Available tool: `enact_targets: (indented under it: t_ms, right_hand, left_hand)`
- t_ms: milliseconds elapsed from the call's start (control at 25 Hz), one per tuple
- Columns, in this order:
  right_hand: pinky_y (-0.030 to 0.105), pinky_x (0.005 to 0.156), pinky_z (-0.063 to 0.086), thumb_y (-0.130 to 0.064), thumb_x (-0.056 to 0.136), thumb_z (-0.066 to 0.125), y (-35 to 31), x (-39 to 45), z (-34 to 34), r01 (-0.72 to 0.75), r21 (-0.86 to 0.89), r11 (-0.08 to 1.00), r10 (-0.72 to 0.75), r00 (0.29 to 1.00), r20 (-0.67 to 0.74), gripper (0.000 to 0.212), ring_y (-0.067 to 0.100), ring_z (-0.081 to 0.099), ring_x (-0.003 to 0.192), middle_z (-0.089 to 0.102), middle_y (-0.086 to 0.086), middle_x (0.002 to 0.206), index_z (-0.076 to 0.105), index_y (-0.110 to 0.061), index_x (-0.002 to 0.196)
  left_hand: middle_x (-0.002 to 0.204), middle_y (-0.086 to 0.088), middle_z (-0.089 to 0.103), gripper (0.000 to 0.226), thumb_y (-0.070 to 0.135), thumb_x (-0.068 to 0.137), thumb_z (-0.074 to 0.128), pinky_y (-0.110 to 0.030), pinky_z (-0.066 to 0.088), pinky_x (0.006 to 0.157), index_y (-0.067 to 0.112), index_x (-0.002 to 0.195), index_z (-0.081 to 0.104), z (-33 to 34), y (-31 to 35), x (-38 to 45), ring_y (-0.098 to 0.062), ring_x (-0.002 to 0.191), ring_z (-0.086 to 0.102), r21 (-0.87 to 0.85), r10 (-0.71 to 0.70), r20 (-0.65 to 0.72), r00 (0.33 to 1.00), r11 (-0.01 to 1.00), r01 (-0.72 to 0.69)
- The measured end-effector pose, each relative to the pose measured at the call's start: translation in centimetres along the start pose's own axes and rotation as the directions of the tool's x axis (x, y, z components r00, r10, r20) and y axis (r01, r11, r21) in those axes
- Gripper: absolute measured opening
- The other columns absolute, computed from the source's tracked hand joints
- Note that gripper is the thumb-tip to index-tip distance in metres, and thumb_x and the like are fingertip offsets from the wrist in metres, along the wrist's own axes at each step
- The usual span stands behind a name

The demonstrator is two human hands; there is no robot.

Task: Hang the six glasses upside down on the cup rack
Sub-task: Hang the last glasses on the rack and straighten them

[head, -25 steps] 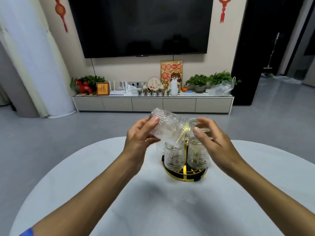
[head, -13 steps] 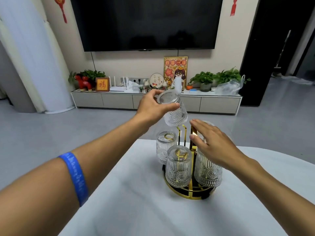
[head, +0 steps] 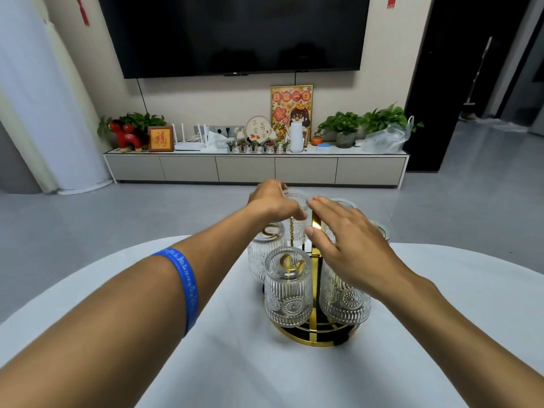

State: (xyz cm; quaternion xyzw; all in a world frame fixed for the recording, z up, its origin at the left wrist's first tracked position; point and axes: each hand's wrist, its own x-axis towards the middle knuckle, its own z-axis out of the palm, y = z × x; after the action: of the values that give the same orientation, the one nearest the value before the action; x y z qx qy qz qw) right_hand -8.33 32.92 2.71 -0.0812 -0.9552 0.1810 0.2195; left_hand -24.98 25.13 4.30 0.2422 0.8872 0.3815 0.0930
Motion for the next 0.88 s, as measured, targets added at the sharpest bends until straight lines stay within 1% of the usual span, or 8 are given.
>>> enact_targets:
  t_ms: [200,400,480,520,600,680,760,880]
  right_hand:
    - [0.039,0.108,0.029,-0.044,0.098,0.041,0.2,0.3,-0.1,0.007,-0.017,1.0,-0.007,1.0,0.009,0.054,0.023,0.031,0.139,0.033,-0.008,0.158,0.032,-0.029,0.149]
    - [0.04,0.109,0.029,-0.046,0.098,0.04,0.1,0.3,-0.2,0.009,-0.031,0.999,-0.008,0.999,0.033,0.055,0.024,0.029,0.141,0.03,-0.008,0.159,0.028,-0.031,0.15]
    - [0.039,0.11,0.027,-0.048,0.098,0.04,0.7,-0.3,-0.4,0.011,-0.011,1.0,-0.01,0.999,0.052,0.056,0.021,0.027,0.143,0.029,-0.008,0.159,0.027,-0.032,0.15]
    - [0.039,0.109,0.027,-0.048,0.097,0.042,1.1,-1.1,-0.6,-0.007,0.011,1.0,0.007,1.0,0.022,0.056,0.02,0.029,0.141,0.032,-0.007,0.158,0.03,-0.032,0.149]
    - [0.038,0.101,0.035,-0.046,0.095,0.048,1.7,-3.3,-0.8,-0.042,0.03,0.999,0.045,0.995,-0.094,0.049,0.022,0.044,0.13,0.049,-0.003,0.145,0.047,-0.026,0.139]
    - [0.038,0.092,0.037,-0.052,0.089,0.05,1.8,-5.1,-0.7,-0.034,-0.098,0.995,0.023,0.993,-0.113,0.044,0.022,0.052,0.117,0.06,-0.004,0.128,0.059,-0.024,0.123]
    - [0.041,0.093,0.035,-0.061,0.085,0.047,1.6,-5.7,-0.6,-0.011,-0.236,0.972,0.004,1.0,-0.03,0.049,0.022,0.05,0.117,0.062,-0.007,0.125,0.062,-0.029,0.119]
    - [0.042,0.091,0.033,-0.067,0.082,0.044,1.3,-5.2,-0.9,-0.027,-0.308,0.951,0.031,0.999,0.009,0.052,0.022,0.048,0.116,0.063,-0.01,0.125,0.059,-0.033,0.118]
  left_hand:
    - [0.134,-0.012,0.057,0.078,0.025,0.067,0.085,-0.045,0.049,0.096,0.014,0.136,0.05,0.8,-0.8,0.6,-0.033,0.116,0.056,0.066,-0.016,0.015,1.0,0.998,0.015]
    - [0.146,-0.016,0.046,0.086,0.026,0.074,0.081,-0.047,0.044,0.103,0.012,0.145,0.037,-0.2,-0.5,0.0,-0.035,0.127,0.049,0.105,-0.03,0.136,0.99,0.994,0.016]
    - [0.148,-0.013,0.044,0.092,0.034,0.071,0.083,-0.047,0.045,0.102,0.015,0.146,0.035,-1.2,-1.0,-1.2,-0.034,0.128,0.048,0.178,0.006,0.103,0.995,0.984,-0.024]
    - [0.146,-0.011,0.047,0.091,0.039,0.068,0.084,-0.047,0.047,0.099,0.018,0.144,0.038,-1.8,-1.5,-2.1,-0.032,0.125,0.051,0.224,0.049,0.076,0.996,0.973,-0.065]
    - [0.137,-0.006,0.055,0.082,0.048,0.065,0.083,-0.045,0.05,0.093,0.023,0.134,0.048,-2.7,-2.9,-4.0,-0.027,0.115,0.056,0.281,0.138,0.066,0.988,0.948,-0.152]
    - [0.132,-0.004,0.06,0.071,0.051,0.066,0.081,-0.042,0.05,0.09,0.026,0.127,0.055,-3.3,-4.1,-5.3,-0.025,0.111,0.057,0.283,0.187,0.081,0.979,0.938,-0.203]
    - [0.132,-0.004,0.061,0.065,0.049,0.069,0.08,-0.041,0.05,0.089,0.027,0.126,0.057,-3.5,-4.5,-5.7,-0.025,0.111,0.057,0.276,0.197,0.078,0.977,0.938,-0.211]
    - [0.131,-0.004,0.061,0.064,0.048,0.071,0.078,-0.045,0.052,0.09,0.029,0.127,0.055,-3.4,-4.6,-5.7,-0.027,0.109,0.058,0.311,0.2,0.074,0.977,0.926,-0.213]
